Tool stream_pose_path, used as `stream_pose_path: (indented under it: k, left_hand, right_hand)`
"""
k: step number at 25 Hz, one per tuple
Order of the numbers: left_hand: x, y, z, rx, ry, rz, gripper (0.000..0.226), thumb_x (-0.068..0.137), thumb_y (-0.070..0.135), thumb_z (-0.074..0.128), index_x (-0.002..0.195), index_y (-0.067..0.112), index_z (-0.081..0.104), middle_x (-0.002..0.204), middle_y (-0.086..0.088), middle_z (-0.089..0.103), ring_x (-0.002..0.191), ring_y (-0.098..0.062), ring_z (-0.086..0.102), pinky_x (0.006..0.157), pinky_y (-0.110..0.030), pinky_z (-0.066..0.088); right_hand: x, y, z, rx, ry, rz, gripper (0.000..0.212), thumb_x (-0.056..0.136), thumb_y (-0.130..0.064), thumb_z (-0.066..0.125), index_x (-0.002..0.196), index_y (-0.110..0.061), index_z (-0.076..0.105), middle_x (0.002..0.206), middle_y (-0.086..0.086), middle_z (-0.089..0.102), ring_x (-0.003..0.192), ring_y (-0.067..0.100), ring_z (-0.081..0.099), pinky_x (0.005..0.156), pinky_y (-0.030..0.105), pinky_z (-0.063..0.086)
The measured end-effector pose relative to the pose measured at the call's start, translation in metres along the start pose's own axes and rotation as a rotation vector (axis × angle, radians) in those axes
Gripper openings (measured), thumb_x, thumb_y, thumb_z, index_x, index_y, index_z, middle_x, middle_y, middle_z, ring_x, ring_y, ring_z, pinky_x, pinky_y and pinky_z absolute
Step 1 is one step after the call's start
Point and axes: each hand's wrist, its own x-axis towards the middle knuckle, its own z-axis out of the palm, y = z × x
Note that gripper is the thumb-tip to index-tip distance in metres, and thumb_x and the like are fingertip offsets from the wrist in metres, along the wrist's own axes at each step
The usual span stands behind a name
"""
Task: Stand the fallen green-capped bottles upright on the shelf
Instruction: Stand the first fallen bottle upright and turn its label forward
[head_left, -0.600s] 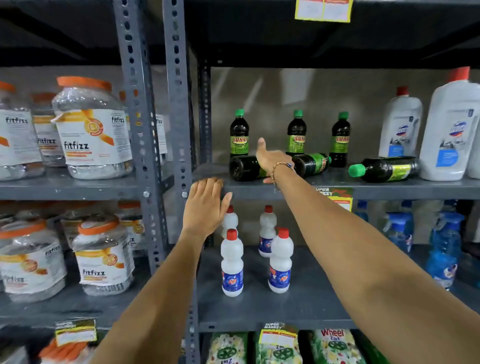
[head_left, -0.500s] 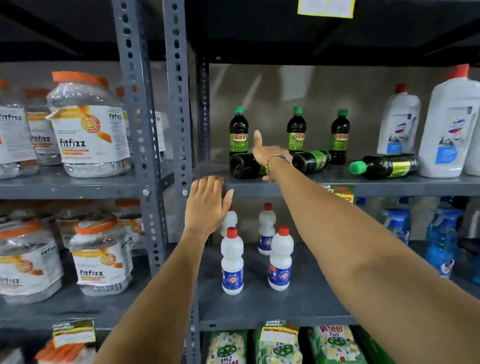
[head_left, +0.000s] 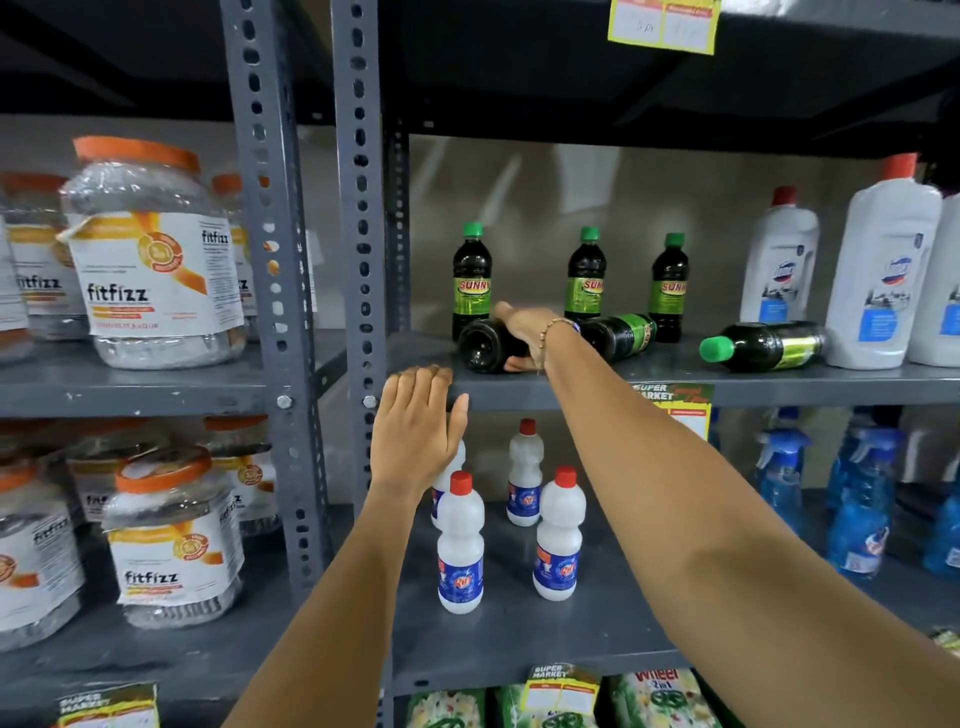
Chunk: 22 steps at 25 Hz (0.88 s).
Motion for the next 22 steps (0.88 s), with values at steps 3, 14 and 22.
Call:
stream_pose_path:
  k: [3, 14, 22]
  left_hand:
    - [0.001, 0.0, -0.001, 0.018, 0.0, -0.004, 0.04, 0.095, 0.037, 0.04, 0.109, 0.005, 0.061, 0.102, -0.011, 0.066, 0.095, -0.029, 0.06, 0.093, -0.036, 0.037]
    - [0.001, 0.0, 0.002, -0.007, 0.032, -0.008, 0.039, 0.094, 0.037, 0.04, 0.109, 0.008, 0.06, 0.105, -0.009, 0.067, 0.097, -0.027, 0.061, 0.094, -0.035, 0.038]
    - [0.0, 0.001, 0.003, -0.005, 0.062, 0.009, 0.037, 0.093, 0.035, 0.042, 0.109, 0.008, 0.061, 0.105, -0.009, 0.067, 0.099, -0.027, 0.061, 0.095, -0.035, 0.037]
  right_hand:
    - [0.008, 0.01, 0.003, 0.074, 0.054, -0.118, 0.05, 0.081, -0.053, 0.056, 0.107, -0.01, 0.058, 0.115, 0.012, 0.067, 0.1, 0.028, 0.067, 0.065, 0.036, 0.062]
    - [0.022, 0.011, -0.003, -0.094, -0.257, -0.469, 0.043, 0.098, -0.019, 0.052, 0.137, -0.007, 0.042, 0.129, 0.001, 0.056, 0.122, 0.016, 0.05, 0.105, 0.03, 0.037]
    - [0.028, 0.026, 0.009, 0.113, -0.216, -0.418, 0.043, 0.101, -0.021, 0.045, 0.139, -0.003, 0.042, 0.137, 0.01, 0.056, 0.129, 0.022, 0.05, 0.108, 0.035, 0.039]
